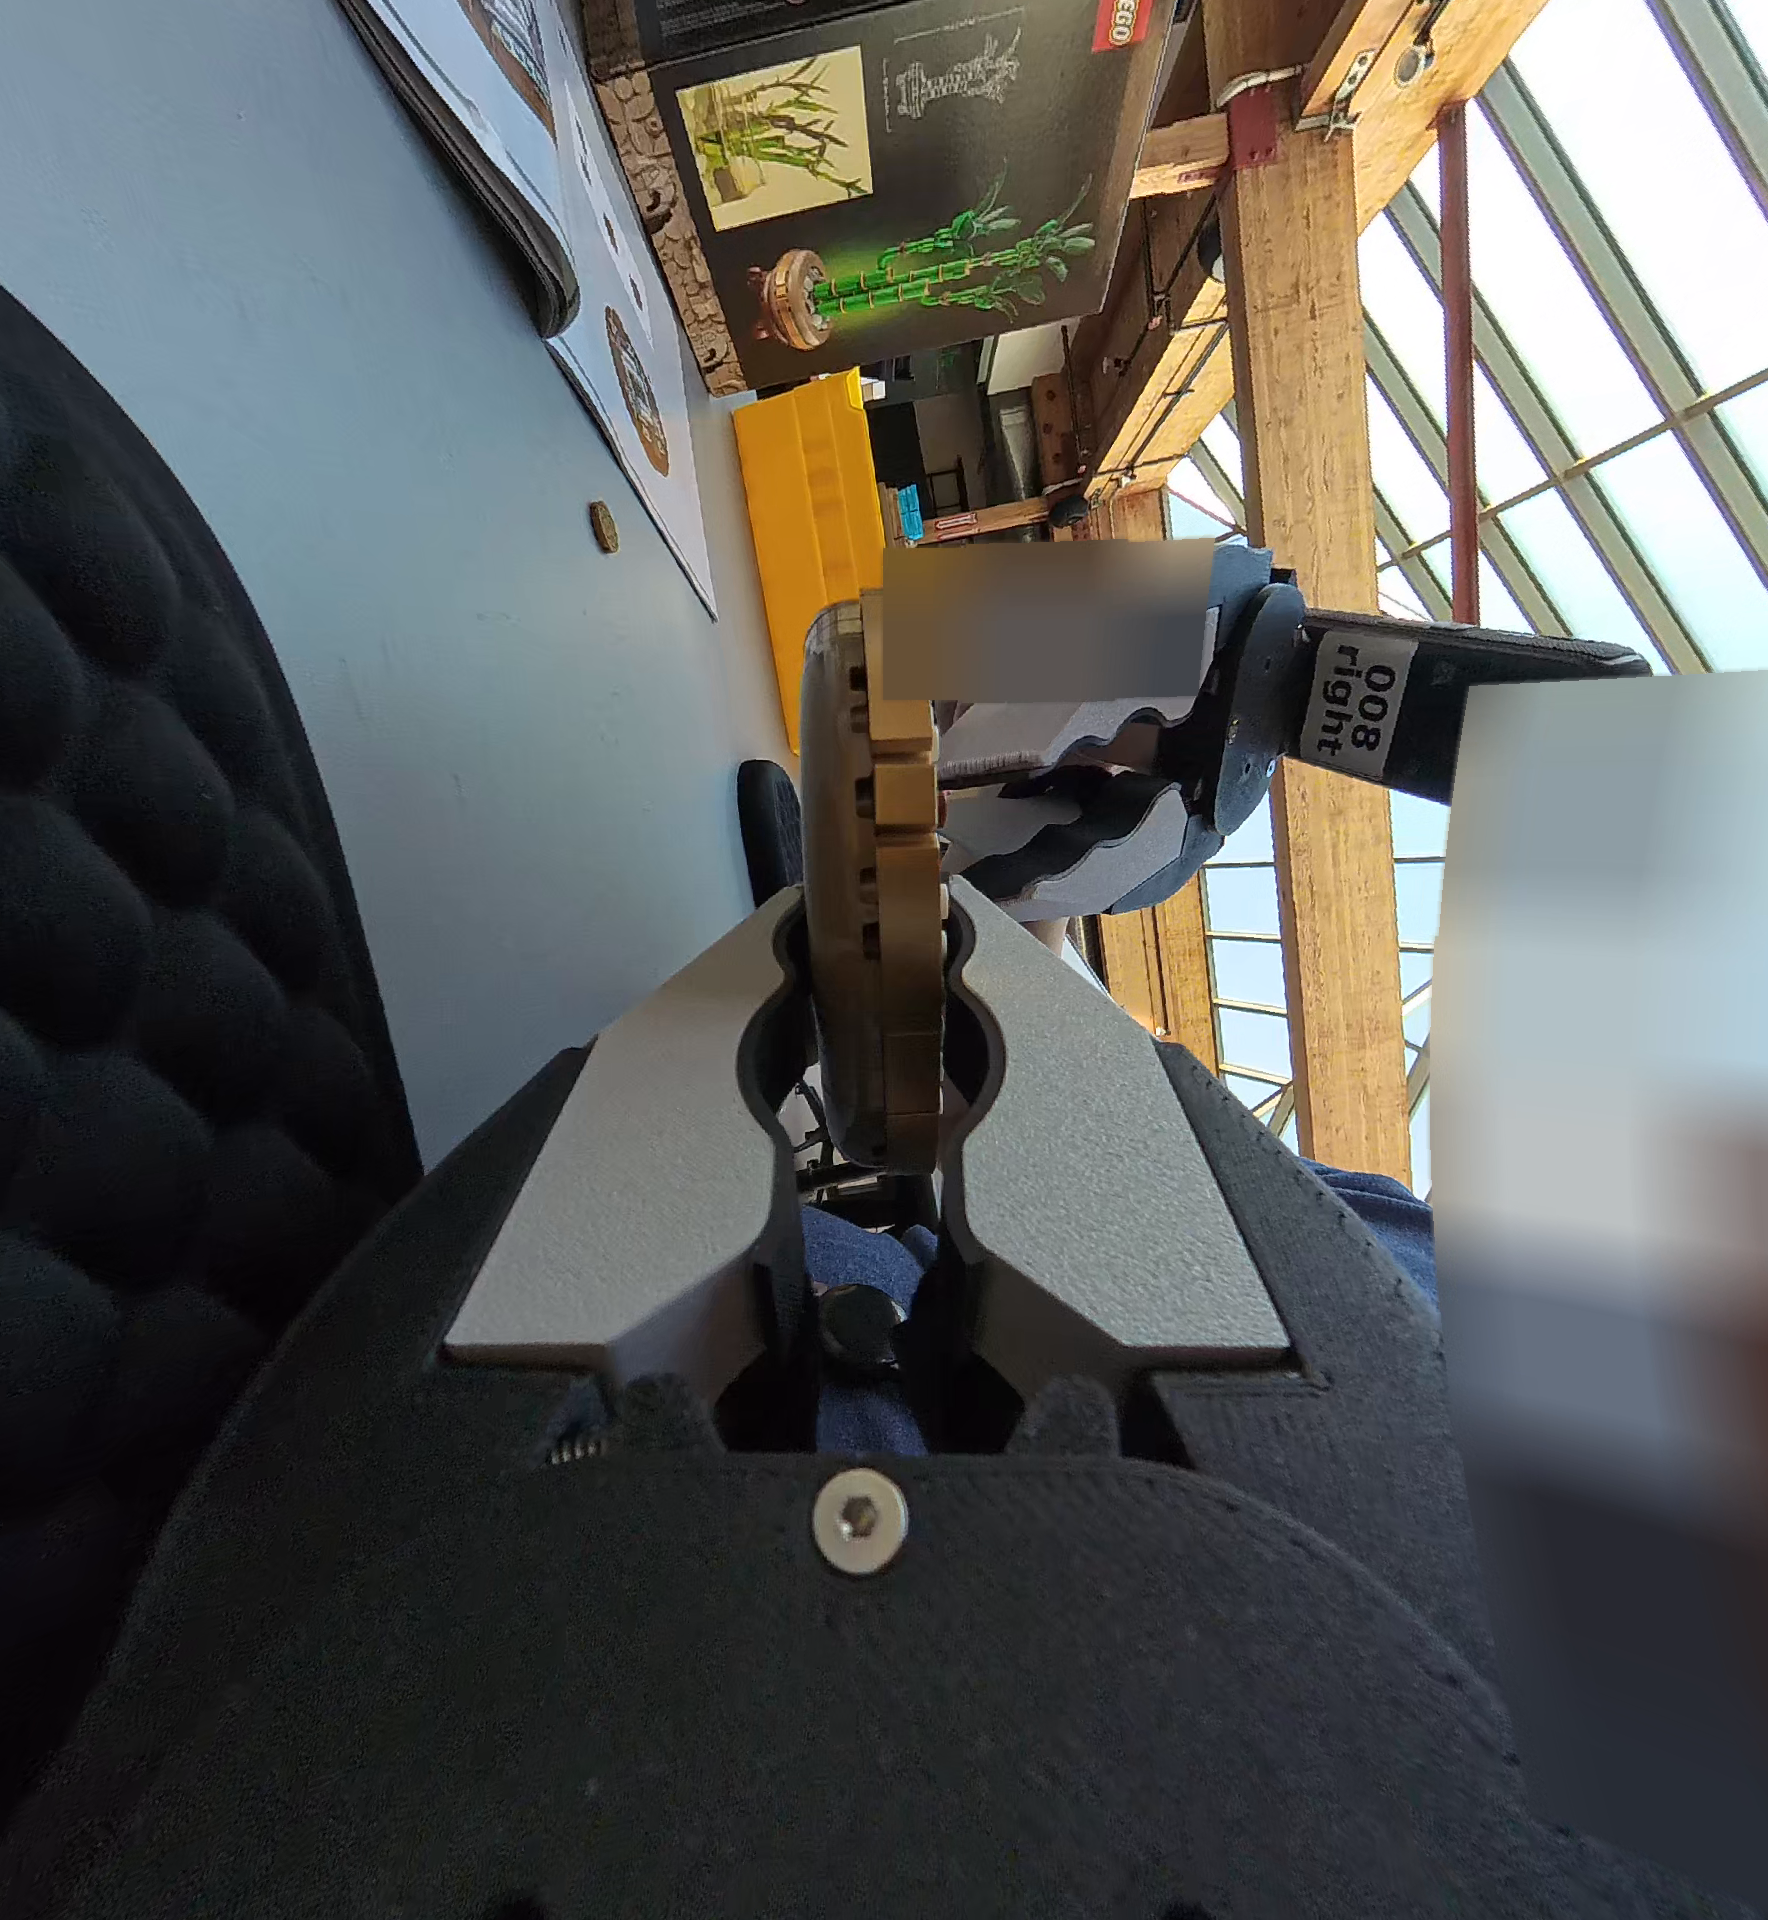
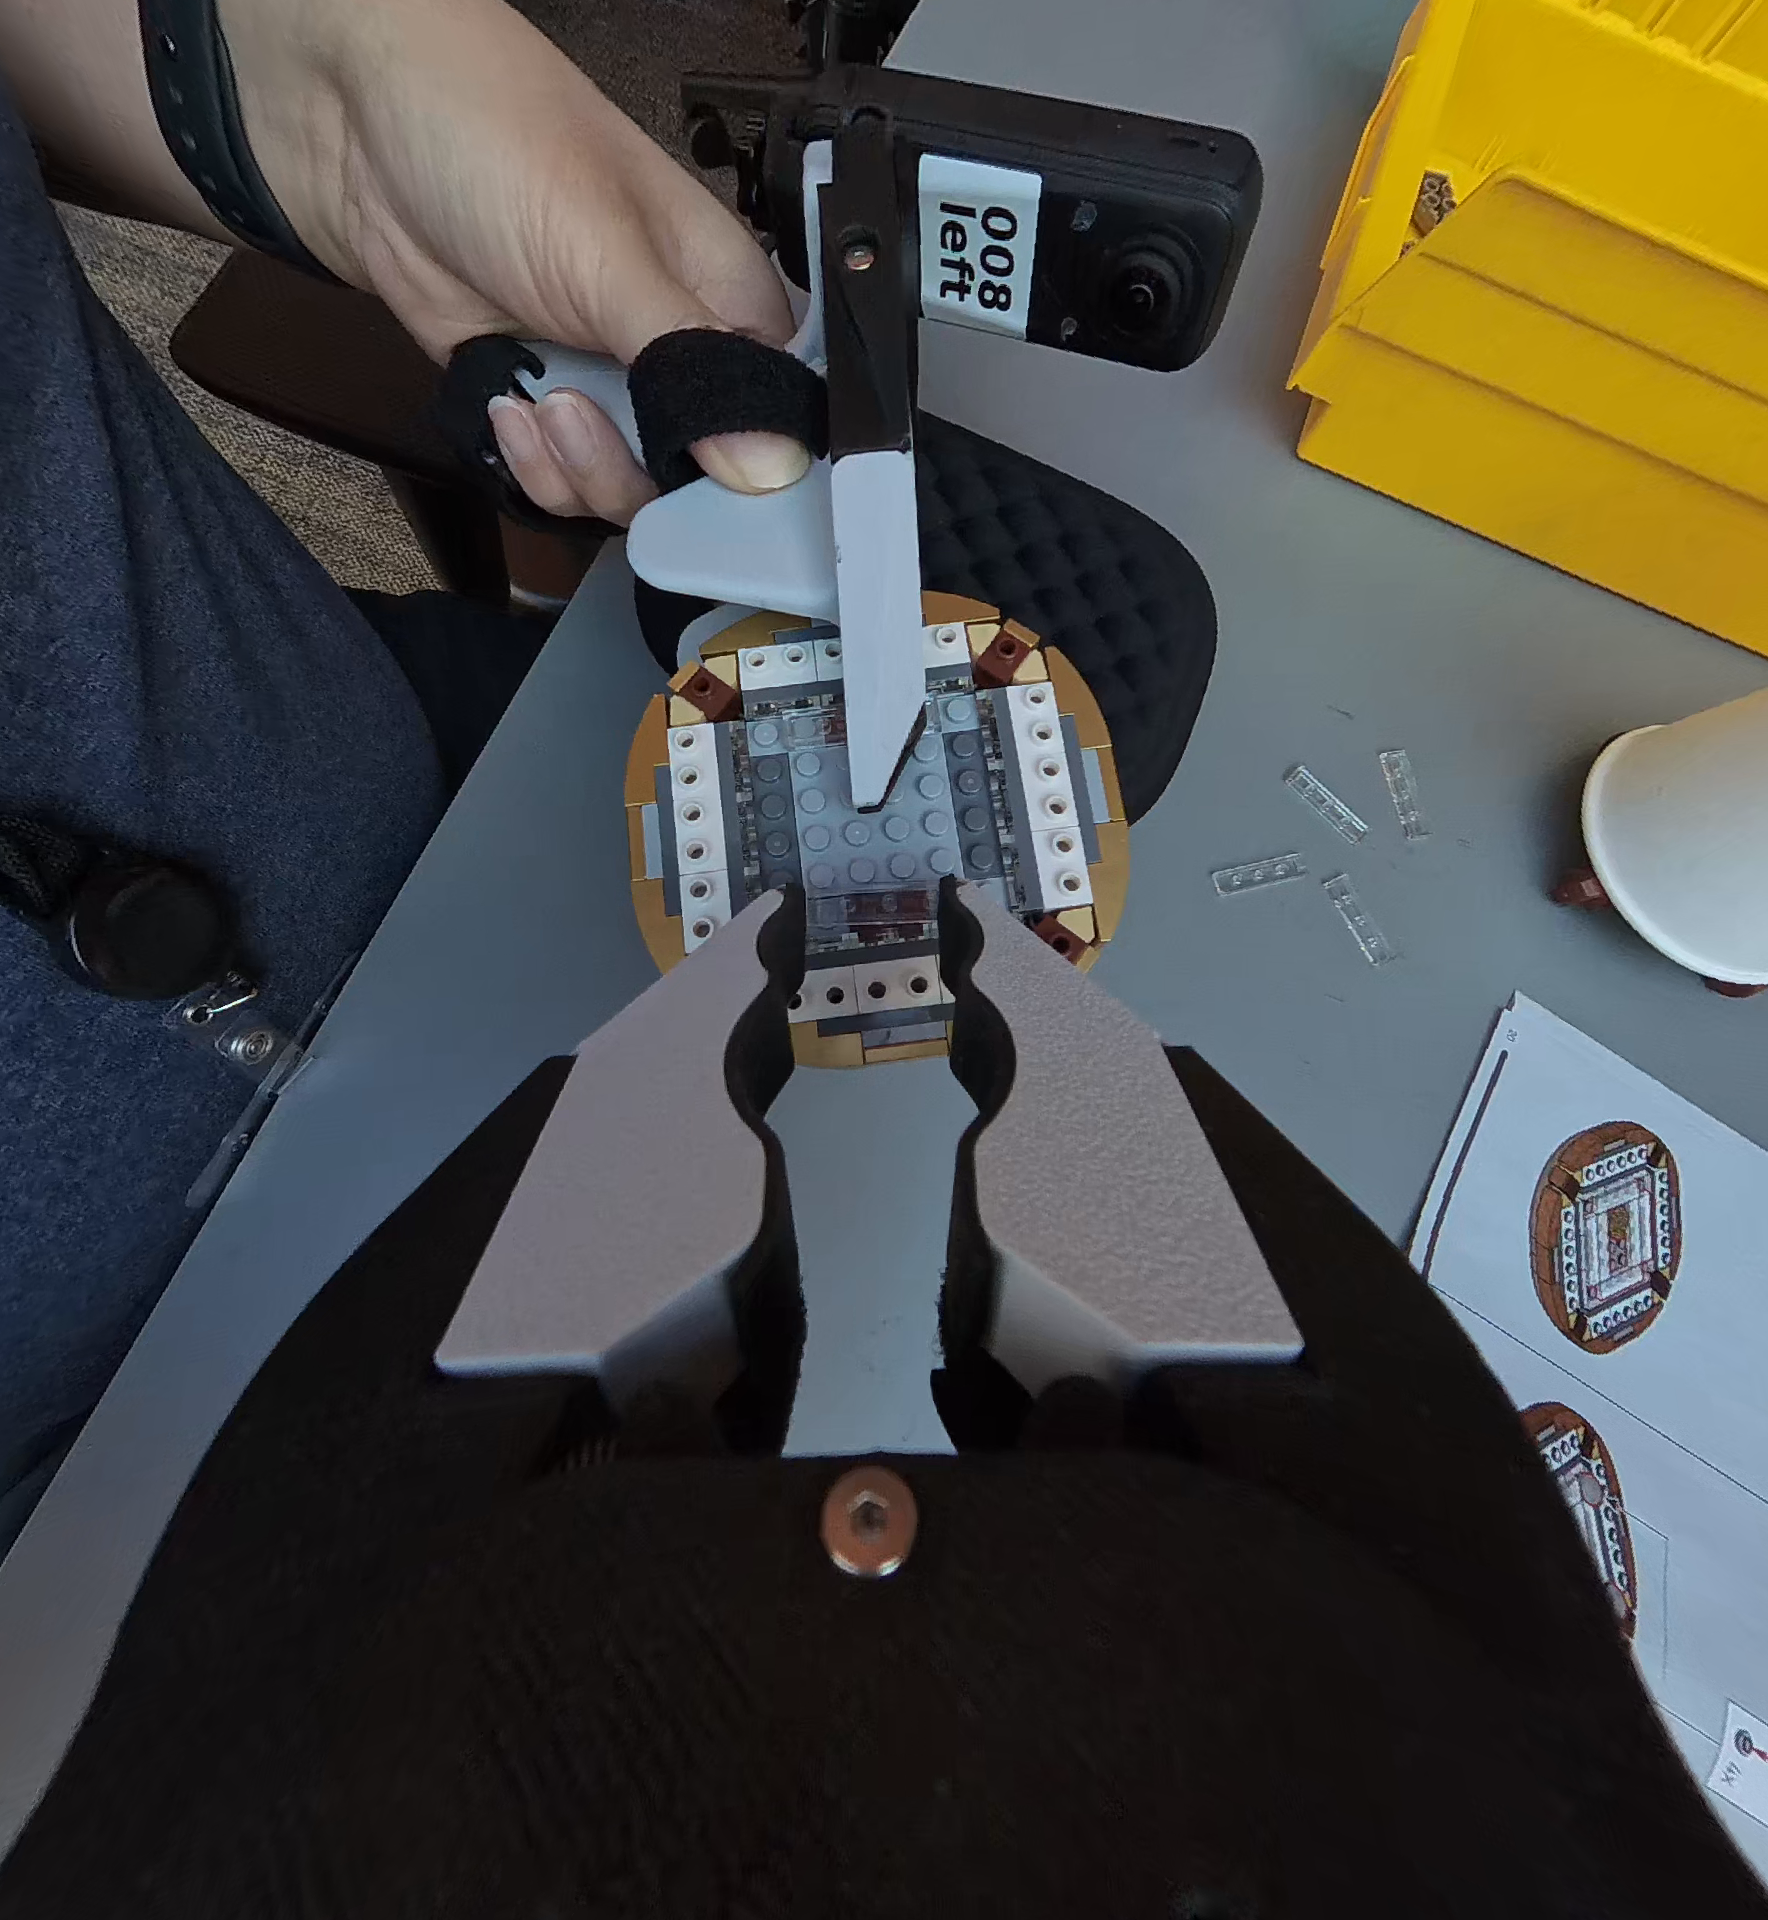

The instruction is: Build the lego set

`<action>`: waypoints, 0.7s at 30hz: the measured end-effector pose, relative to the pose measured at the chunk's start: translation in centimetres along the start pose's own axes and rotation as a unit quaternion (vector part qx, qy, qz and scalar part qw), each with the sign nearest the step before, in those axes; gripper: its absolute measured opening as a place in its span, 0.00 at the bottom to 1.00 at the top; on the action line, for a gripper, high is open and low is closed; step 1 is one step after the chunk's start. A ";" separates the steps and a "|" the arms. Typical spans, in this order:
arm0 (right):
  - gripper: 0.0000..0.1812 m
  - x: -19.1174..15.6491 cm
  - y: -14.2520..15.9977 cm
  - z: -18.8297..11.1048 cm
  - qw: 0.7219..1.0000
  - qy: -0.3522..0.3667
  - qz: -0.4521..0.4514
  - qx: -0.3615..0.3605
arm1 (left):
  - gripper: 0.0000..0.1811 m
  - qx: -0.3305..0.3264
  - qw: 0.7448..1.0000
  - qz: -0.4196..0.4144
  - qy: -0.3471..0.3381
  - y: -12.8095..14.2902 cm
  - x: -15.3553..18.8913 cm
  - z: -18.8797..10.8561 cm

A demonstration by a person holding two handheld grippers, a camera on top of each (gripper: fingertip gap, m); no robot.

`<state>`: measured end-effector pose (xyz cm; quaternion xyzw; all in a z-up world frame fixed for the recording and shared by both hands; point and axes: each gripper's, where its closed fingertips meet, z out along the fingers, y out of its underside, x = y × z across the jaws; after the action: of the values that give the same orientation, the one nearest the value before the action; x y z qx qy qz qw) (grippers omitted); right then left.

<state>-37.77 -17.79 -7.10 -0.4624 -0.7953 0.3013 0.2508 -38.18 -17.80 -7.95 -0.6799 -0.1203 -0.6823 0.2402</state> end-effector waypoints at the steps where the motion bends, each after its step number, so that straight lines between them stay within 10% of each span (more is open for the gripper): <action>1: 0.14 0.0 0.0 0.1 1.000 0.002 -0.001 -0.001 | 0.11 0.000 1.000 0.000 -0.001 0.0 -0.1 0.0; 14: 0.14 0.0 -0.1 0.0 1.000 0.013 0.003 0.010 | 0.11 0.006 1.000 -0.004 0.006 -0.1 0.0 -0.2; 21: 0.13 0.4 -1.5 -0.4 0.979 -0.018 0.145 0.142 | 0.11 0.019 1.000 -0.012 0.012 -0.5 -0.1 -0.4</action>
<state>-38.54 -17.96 -5.69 -0.5271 -0.6732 0.4527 0.2530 -38.76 -17.58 -7.97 -0.6657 -0.1381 -0.6906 0.2465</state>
